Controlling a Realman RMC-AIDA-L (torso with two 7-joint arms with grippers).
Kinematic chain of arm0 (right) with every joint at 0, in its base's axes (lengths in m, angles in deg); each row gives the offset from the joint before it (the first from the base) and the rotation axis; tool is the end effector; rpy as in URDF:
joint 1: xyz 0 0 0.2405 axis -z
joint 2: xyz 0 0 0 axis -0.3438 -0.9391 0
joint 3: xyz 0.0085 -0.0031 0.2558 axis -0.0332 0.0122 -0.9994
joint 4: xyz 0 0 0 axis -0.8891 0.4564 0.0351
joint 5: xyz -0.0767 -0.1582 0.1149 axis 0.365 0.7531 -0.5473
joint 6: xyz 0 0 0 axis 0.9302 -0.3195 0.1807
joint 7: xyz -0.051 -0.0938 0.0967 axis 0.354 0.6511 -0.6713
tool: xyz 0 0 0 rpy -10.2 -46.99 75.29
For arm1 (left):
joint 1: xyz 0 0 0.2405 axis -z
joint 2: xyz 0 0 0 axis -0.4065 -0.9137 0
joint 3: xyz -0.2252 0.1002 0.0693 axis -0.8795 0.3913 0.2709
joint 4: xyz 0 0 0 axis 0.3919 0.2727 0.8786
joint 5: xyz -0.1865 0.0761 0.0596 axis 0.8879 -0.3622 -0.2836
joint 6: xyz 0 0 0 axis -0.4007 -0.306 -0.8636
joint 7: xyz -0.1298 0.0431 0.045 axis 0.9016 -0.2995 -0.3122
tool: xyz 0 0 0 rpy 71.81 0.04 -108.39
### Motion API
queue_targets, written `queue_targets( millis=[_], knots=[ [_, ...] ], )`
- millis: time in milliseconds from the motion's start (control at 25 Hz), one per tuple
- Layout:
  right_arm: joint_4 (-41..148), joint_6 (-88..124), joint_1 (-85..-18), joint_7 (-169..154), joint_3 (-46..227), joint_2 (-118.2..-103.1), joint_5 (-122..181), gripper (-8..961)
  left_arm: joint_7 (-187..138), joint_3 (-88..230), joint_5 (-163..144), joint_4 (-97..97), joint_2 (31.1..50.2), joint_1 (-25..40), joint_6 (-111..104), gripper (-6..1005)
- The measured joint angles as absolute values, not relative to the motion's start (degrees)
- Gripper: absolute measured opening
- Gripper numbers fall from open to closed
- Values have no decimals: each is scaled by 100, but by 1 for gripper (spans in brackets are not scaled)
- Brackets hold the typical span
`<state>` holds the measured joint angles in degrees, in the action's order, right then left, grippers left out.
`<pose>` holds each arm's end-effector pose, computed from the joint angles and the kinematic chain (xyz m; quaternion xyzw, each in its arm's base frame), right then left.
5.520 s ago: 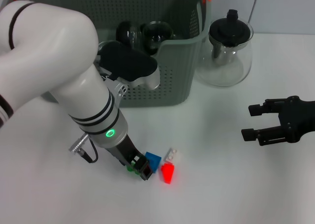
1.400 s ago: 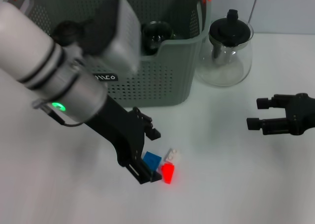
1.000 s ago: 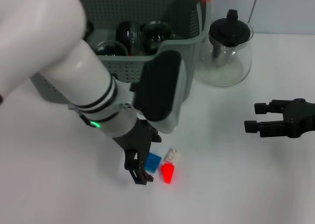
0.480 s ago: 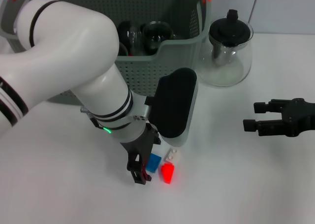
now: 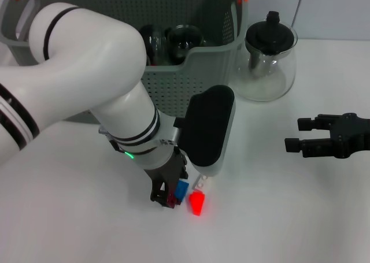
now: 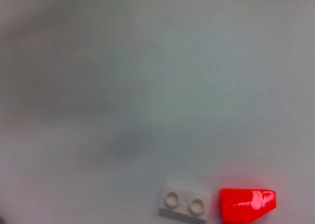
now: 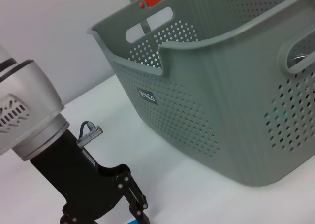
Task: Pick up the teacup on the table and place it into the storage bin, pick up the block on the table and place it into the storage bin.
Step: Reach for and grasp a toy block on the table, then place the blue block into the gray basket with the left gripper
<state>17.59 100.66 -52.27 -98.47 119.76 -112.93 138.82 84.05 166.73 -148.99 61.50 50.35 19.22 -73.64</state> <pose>0.2792 0.3375 0.0289 -0.9280 0.3116 0.1749 0.1057 -0.1453 0.3347 -0.1086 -0.9482 0.1455 0.2820 0.0181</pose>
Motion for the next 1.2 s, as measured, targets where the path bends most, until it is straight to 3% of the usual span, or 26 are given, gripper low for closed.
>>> queue_targets(
  millis=[120,320,840,1200],
  knots=[
    [1759,10064,-5228,-9846,11976,-11293,13881,882,8405,16680,-14899,6117,5035,1945,-7356,589],
    [1758,10054,-5217,-9839,11976,-11293,13865,881,8424,16739,-14926,6106,5035,1952,-7364,484],
    [1729,10057,-5185,-9821,11977,-11293,13860,881,8724,16560,-14934,6569,5024,1910,-7693,413],
    [1705,10065,-5197,-9816,11951,-11293,13862,882,9673,13309,-13341,8147,4973,1767,-9627,395]
  ],
)
